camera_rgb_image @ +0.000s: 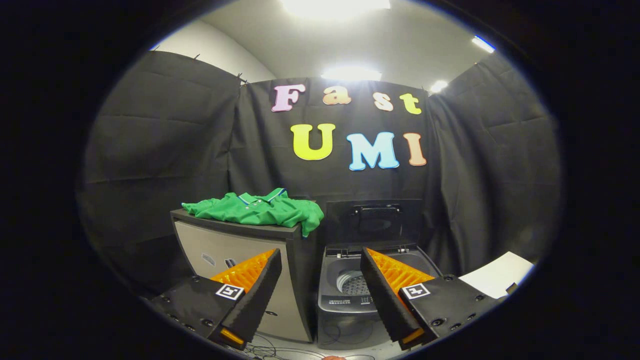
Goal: Put the clothes into the washing machine and then close the washing machine lid.
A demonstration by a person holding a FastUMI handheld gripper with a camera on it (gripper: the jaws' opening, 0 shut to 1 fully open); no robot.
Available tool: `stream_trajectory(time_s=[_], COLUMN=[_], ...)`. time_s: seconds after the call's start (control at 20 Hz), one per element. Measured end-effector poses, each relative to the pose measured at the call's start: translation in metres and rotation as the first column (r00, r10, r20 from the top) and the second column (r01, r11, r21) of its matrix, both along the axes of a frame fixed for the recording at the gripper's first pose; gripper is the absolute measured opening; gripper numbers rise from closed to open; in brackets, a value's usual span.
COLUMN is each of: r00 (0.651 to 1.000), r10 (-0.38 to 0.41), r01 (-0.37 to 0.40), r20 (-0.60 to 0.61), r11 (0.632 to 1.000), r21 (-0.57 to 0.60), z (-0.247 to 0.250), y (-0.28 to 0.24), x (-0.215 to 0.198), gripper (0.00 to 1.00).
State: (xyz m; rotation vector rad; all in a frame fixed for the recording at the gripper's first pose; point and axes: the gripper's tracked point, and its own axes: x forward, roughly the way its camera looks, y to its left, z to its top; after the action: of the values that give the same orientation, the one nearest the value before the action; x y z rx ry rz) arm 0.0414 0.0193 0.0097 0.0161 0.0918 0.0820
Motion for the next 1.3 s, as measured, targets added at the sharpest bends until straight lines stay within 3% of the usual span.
stream_trajectory(time_s=[0.55,1.0,1.15,1.3], r00=[0.994,0.965,0.941,0.896], r10=[0.111,0.213,0.242,0.287], r01=[-0.111,-0.218,-0.251,-0.292], r20=[0.018,-0.152,-0.236,-0.34], r11=[0.994,0.976,0.968,0.956], r21=[-0.014,-0.018,-0.01,0.036], z=[0.093,0.119,0.113,0.098], y=[0.06,0.139,0.167,0.194], x=[0.1,0.164,0.177,0.19], gripper=[0.98,0.98,0.99,0.99])
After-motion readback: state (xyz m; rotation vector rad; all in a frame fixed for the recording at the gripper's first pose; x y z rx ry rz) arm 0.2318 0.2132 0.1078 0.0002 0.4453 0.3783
